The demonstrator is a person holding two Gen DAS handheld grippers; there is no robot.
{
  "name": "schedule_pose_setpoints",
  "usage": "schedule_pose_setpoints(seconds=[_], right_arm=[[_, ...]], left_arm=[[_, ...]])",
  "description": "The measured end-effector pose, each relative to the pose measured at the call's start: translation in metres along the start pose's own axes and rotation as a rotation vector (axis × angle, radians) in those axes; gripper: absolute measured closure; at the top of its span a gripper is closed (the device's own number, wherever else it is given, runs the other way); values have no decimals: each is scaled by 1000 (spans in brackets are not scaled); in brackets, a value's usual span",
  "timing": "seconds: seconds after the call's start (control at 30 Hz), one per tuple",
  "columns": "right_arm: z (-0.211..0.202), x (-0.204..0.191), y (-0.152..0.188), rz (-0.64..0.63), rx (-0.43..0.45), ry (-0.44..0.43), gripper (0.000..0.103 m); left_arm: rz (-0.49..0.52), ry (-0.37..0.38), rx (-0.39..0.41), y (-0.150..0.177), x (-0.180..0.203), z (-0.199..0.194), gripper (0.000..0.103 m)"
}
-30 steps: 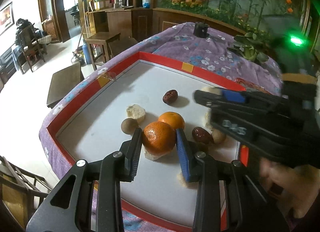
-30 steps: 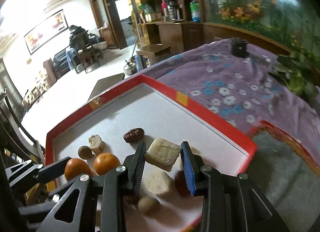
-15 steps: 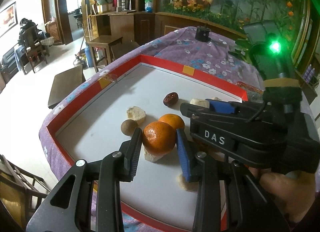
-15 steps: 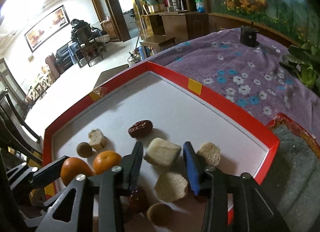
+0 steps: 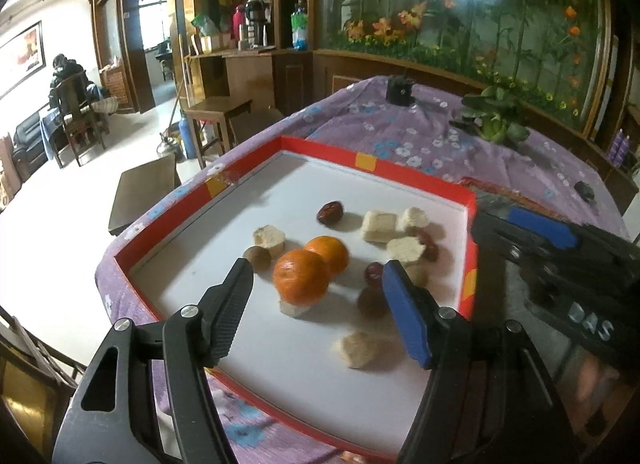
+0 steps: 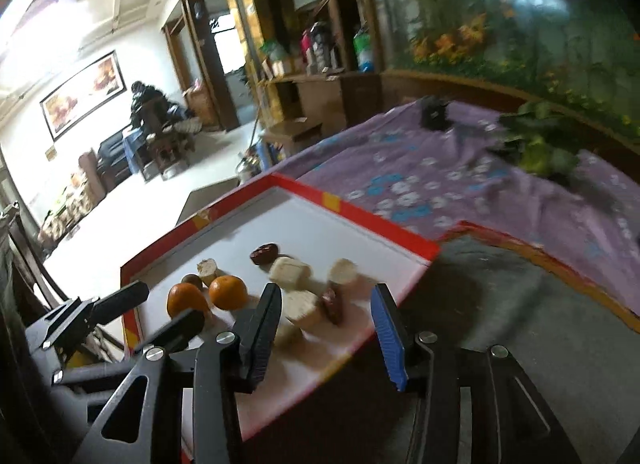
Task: Organize fruits
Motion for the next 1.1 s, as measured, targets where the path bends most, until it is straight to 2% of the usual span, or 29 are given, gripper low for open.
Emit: schedule_pose_setpoints(seconds=[0.17,0.33,0.6,1.1], right_arm=[[-41,16,10,20,55,45,54],[-63,18,23,-1,75,64,54],[-68,10,34,-6,80,47,54],[-65,7,32,1,74,33,54]], left_arm=[[9,-3,10,0,13,-11,35],[-2,2,24,3,19,-22,35],[5,5,23,7,26,-32,35],[-2,-14,49,4,20,-34,35]])
Point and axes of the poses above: each gripper's, at about its wrist camera, not at the fingertips, and z roughly the way its jaws point, x to its right, y to its underside, the point moved 10 cm from there along z, roughly the way its jaws point, and after that the axes turned 4 degrees about x, right-handed, at the moved point
